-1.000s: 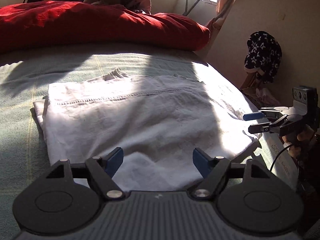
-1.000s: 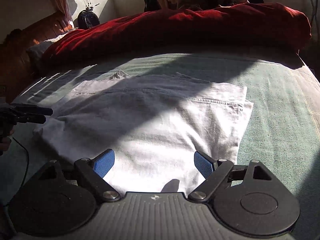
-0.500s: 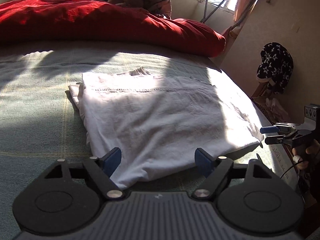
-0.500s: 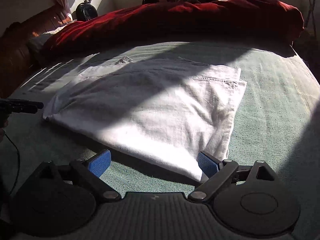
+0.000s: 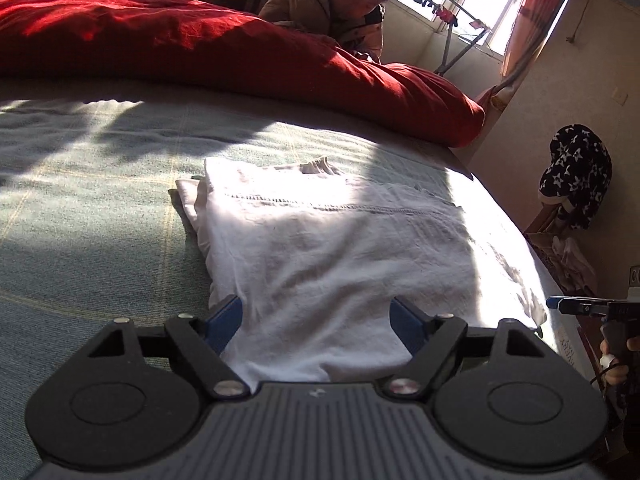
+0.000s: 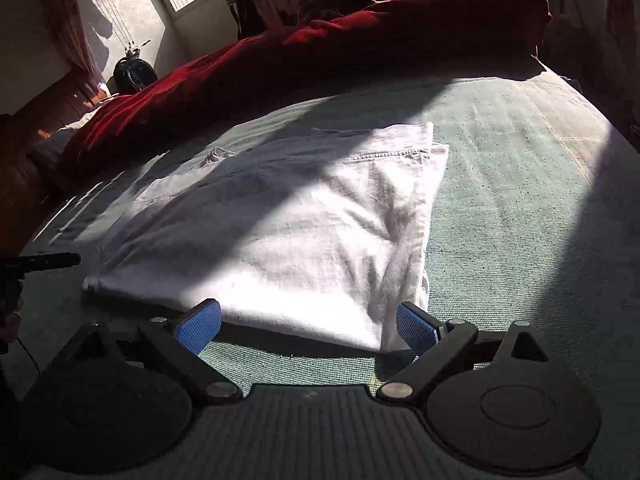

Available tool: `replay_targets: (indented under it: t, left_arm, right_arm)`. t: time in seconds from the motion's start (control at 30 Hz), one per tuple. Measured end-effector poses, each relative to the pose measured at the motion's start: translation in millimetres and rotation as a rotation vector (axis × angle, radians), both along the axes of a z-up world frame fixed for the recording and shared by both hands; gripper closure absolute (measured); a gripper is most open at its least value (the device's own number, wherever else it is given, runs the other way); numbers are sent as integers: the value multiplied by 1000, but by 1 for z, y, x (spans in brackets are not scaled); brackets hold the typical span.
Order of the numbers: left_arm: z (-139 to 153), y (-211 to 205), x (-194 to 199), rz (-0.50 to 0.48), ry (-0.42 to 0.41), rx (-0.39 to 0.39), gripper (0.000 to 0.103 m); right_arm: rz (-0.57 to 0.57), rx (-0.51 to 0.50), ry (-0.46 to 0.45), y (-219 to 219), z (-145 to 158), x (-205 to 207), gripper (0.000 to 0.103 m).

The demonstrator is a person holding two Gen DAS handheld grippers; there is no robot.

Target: Fold clothes

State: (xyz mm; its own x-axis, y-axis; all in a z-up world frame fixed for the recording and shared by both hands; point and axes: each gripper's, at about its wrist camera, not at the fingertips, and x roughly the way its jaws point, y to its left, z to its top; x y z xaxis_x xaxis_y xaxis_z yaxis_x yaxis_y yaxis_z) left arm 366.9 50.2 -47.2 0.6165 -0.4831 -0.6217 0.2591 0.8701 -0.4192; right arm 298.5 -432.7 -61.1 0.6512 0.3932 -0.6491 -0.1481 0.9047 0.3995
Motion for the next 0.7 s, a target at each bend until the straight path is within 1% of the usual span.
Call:
replay_targets:
  t: [0.07, 0.1, 0.17, 0.2, 0.27, 0.3, 0.33, 0.37, 0.4, 0.47, 0.5, 0.63, 0.7]
  left_arm:
    - [-8, -5, 8, -4, 2, -25, 22]
    - [-13, -7, 12, 3, 12, -12, 22]
    - [-25, -5, 18, 34, 61, 15, 22]
    - [-30, -1, 17, 43, 78, 6, 23]
    - [-30, 9, 10, 43, 68, -43, 23]
    - [-25, 13, 5, 46, 62, -51, 23]
    - [-20, 16, 0, 51, 50, -51, 23]
    - [-15, 18, -6, 53, 31, -44, 23]
    - [-9, 17, -12, 50, 4, -18, 23]
    - [1, 5, -24, 22, -52, 91, 23]
    - [5, -7, -30, -8, -86, 167, 23]
    - [7, -71, -57, -190, -255, 533, 22]
    - [0, -102, -69, -286, -337, 699, 22]
  right_arm:
    - [1, 40, -14, 1, -2, 13, 6]
    - [-12, 51, -7, 0, -7, 20, 6]
    - [-49, 69, 14, -5, -19, 33, 6]
    - [-66, 104, 23, -13, -25, 34, 7]
    - [-99, 184, 40, -29, -38, 35, 8]
    - [-107, 210, 37, -35, -37, 30, 8]
    - [-113, 234, 32, -41, -35, 24, 7]
    - [-121, 235, 23, -45, -31, 18, 7]
    - [-130, 226, 14, -49, -28, 13, 6]
    - [-140, 168, 5, -51, -20, 2, 5]
    - [-139, 126, 1, -49, -16, -2, 5]
    - [-54, -65, -1, -17, -6, -13, 5]
    - [22, -235, -36, 15, 0, -18, 5]
